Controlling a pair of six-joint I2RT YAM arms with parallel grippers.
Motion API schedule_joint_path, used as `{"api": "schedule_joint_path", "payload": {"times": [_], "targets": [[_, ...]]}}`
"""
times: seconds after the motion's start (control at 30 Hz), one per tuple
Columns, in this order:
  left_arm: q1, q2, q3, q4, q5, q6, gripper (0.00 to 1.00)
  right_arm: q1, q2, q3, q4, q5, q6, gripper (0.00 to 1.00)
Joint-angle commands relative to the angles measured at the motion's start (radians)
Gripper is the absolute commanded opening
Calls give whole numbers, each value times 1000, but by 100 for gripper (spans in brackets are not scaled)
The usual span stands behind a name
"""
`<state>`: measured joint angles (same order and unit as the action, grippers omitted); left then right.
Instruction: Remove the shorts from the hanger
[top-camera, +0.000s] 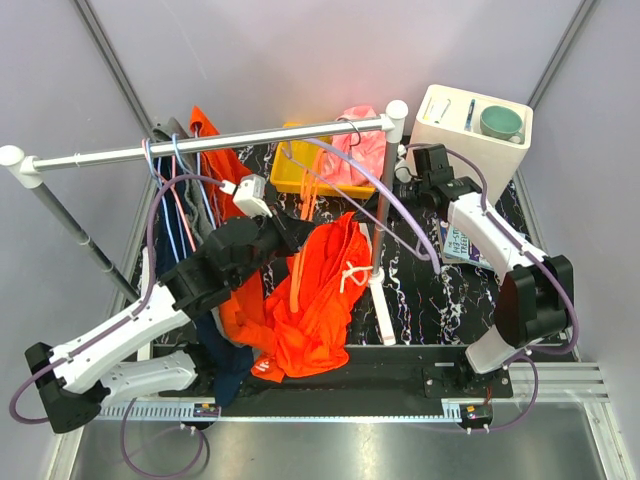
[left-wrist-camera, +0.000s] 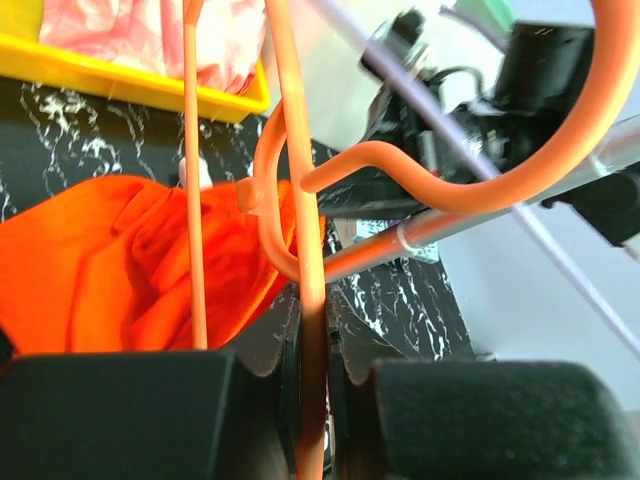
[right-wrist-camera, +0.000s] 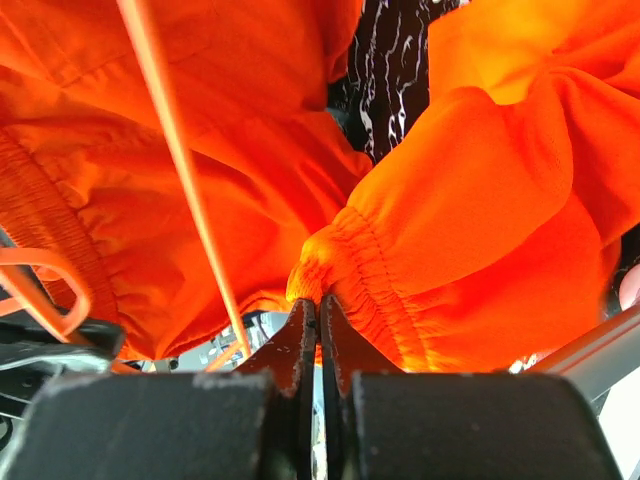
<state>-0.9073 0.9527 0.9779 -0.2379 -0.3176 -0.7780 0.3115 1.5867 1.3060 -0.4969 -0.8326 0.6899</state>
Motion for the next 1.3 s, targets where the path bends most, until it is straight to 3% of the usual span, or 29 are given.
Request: {"api": "schedule_joint_path", "payload": {"times": [0.0,0.4,0.8,1.27], "targets": [[5,9,57,-54,-3,-43,0,-3,-1,62,18,13,19,0],[4,-129,102,-233,48,-93,0,-138,114,208,-129,272,-23,0],[5,-325,117,-397,89,-185,0,-157,222,338,-201,282,-49,1],[5,-250,442,-606,11,42,0,-157,177,268,-204,260,-59,1]]}}
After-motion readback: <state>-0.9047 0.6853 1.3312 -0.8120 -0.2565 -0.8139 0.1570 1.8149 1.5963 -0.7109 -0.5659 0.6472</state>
